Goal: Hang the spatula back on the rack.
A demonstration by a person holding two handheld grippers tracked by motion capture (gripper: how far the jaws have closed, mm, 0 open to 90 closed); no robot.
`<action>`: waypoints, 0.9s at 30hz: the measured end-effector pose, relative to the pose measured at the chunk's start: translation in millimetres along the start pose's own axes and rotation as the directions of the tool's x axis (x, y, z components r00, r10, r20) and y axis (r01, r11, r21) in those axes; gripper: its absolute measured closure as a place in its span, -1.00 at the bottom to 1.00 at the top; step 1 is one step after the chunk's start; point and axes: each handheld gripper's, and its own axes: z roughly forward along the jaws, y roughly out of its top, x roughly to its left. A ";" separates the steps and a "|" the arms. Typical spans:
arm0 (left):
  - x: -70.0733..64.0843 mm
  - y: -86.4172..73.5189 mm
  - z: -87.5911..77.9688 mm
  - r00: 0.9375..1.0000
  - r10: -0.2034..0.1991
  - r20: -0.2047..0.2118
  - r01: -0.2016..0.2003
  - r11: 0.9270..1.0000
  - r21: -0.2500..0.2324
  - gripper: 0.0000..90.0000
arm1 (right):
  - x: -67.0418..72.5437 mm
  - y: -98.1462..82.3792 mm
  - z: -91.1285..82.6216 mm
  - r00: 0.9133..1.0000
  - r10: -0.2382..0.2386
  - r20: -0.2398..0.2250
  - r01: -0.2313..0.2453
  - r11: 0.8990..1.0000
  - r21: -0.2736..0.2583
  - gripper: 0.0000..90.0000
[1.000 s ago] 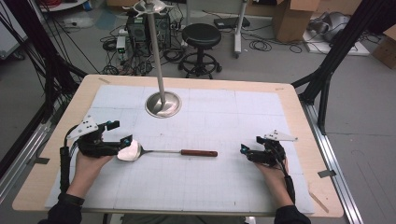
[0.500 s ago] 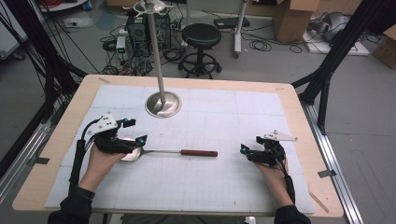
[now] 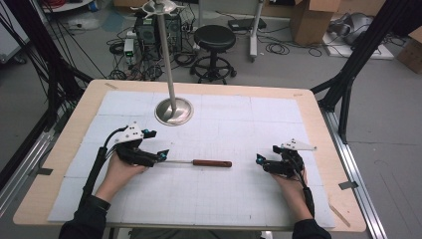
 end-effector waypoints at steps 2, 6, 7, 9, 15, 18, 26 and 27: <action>-0.7 -1.1 4.0 1.000 0.009 0.014 -0.009 1.000 0.027 -0.68 | 0.2 0.0 0.2 1.000 -0.003 0.000 0.003 1.000 0.000 -0.59; -3.4 -3.1 11.5 0.999 0.026 0.046 -0.029 0.997 0.077 -0.68 | 0.2 0.1 0.3 1.000 -0.003 -0.001 0.003 1.000 0.000 -0.59; -4.6 -3.0 13.5 0.998 0.037 0.047 -0.041 0.995 0.090 -0.68 | 0.4 0.1 0.3 1.000 -0.002 -0.003 0.002 1.000 0.004 -0.58; -7.6 -2.3 18.4 0.997 0.055 0.060 -0.062 0.991 0.119 -0.68 | 0.2 0.1 0.4 1.000 -0.003 -0.002 0.003 1.000 0.002 -0.58; -15.2 -2.0 32.4 0.992 0.105 0.073 -0.117 0.974 0.195 -0.66 | 0.5 0.1 0.3 1.000 -0.002 -0.003 0.002 1.000 0.006 -0.58; -16.7 -0.4 36.3 0.988 0.126 0.087 -0.143 0.964 0.224 -0.63 | 0.3 0.1 0.5 1.000 -0.001 -0.006 0.001 1.000 0.005 -0.58; -22.4 1.6 48.3 0.973 0.211 0.091 -0.230 0.909 0.349 -0.44 | -0.1 0.1 0.7 1.000 -0.005 -0.006 0.005 1.000 0.004 -0.57; -23.0 1.0 49.7 0.971 0.221 0.090 -0.238 0.901 0.362 -0.39 | 0.1 0.1 0.6 1.000 -0.003 -0.007 0.003 1.000 0.006 -0.57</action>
